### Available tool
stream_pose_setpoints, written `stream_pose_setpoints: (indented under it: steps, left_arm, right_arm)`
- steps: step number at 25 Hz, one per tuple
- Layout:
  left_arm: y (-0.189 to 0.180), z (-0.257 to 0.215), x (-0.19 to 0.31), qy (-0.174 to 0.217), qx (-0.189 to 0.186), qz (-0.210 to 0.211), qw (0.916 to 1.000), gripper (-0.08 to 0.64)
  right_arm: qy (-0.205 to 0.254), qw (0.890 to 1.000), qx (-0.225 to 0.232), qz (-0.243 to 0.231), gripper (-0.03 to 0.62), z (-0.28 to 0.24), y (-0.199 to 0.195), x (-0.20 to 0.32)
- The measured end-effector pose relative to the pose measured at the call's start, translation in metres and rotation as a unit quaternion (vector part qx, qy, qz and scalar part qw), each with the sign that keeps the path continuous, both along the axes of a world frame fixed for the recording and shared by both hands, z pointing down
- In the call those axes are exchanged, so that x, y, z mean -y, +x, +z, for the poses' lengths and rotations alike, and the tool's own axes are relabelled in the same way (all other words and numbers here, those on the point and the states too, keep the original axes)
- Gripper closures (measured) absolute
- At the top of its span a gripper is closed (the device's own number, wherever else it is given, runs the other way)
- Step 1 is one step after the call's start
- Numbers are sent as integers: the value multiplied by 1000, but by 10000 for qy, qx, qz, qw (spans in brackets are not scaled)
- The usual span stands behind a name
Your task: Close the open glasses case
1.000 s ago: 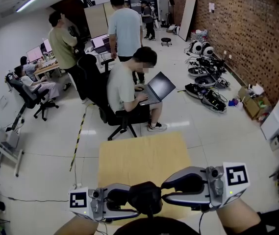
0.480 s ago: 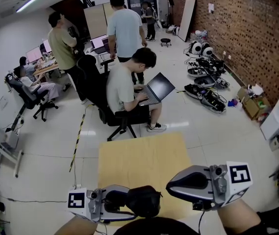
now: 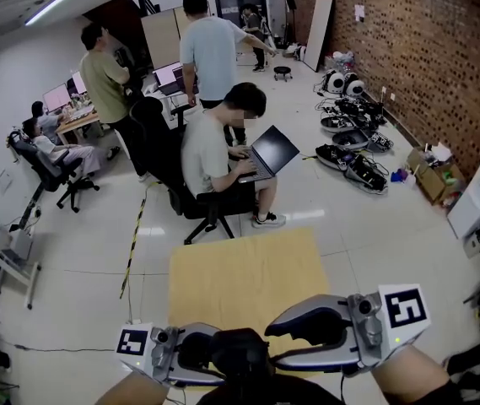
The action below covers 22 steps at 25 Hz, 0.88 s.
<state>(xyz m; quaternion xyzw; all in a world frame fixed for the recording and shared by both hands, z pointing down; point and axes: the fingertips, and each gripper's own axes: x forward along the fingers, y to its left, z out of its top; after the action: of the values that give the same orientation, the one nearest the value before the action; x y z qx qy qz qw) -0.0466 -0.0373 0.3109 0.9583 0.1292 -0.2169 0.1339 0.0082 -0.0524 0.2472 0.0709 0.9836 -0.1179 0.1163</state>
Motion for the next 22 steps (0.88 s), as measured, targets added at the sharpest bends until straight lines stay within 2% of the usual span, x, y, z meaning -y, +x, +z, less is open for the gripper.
stream_pose_setpoints:
  steps: [3,6,7,8,9,15,19,22]
  left_arm:
    - [2,1,-5,-4,-3,187,9998,344]
    - [5,5,-8,-12,12,253,9997,345]
    - [5,5,-7,-21,20,243,9997,345]
    - [4,5,-7,-29,33,221,9997,344]
    - [3,5,-6,-31,49,193,9998,345]
    - [1,6,-2,15,238,9,9997,345]
    - [5,19,2,137,734,-200,9970,345]
    - [6,31,2,307,1306,-341,9904,345]
  right_arm:
    - [-84,9993,67,-350,488,1,-2,-6]
    - [-70,9990,102,-425,488,2,-2,-8]
    - [-44,9992,101,-393,495,2,-1,-8]
    - [-7,9994,93,-343,551,2,0,-8]
    - [43,9996,69,-281,580,2,1,-8]
    - [318,9991,-228,153,603,5,3,-3]
    - [736,9928,-743,590,605,13,3,4]
    - [1391,9774,-1257,974,606,19,0,5]
